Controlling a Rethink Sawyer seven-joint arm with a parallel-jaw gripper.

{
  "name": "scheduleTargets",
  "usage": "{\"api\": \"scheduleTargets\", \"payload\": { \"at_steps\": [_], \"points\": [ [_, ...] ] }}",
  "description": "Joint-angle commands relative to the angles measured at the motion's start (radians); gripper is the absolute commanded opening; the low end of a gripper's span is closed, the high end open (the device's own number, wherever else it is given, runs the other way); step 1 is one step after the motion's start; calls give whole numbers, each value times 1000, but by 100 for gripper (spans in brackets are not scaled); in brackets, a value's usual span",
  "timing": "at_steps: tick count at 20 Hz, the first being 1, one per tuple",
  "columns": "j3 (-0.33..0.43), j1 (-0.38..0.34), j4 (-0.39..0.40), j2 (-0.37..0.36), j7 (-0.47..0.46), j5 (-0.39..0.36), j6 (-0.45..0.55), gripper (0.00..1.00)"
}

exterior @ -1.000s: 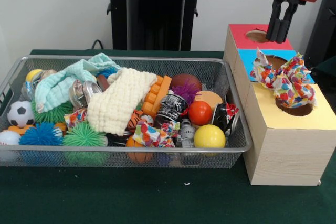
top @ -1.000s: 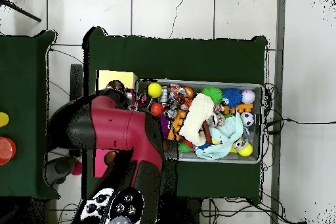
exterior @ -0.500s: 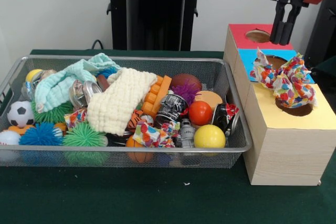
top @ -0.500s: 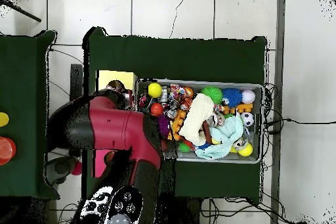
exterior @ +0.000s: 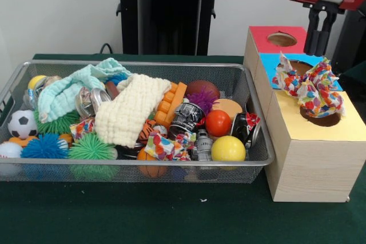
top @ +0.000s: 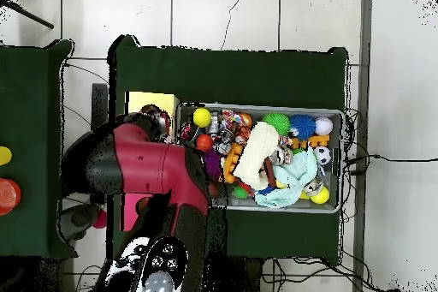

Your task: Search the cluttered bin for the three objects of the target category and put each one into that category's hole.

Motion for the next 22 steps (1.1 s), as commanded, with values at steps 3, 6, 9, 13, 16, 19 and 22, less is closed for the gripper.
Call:
{"api": "scheduleTargets", "payload": {
  "at_steps": [3, 6, 9, 13, 16, 19, 22],
  "points": [
    [108, -34, 135, 31, 185, -16, -80, 0],
    [109, -36, 137, 36, 177, -22, -88, 0],
    [112, -43, 141, 45, 158, -36, -99, 0],
    [119, -54, 157, 52, 148, -49, -128, 0],
    [110, -49, 152, 53, 148, -45, -113, 0],
    [106, -47, 149, 56, 152, -40, -104, 0],
    [101, -43, 142, 54, 158, -26, -69, 0]
  ]
}}
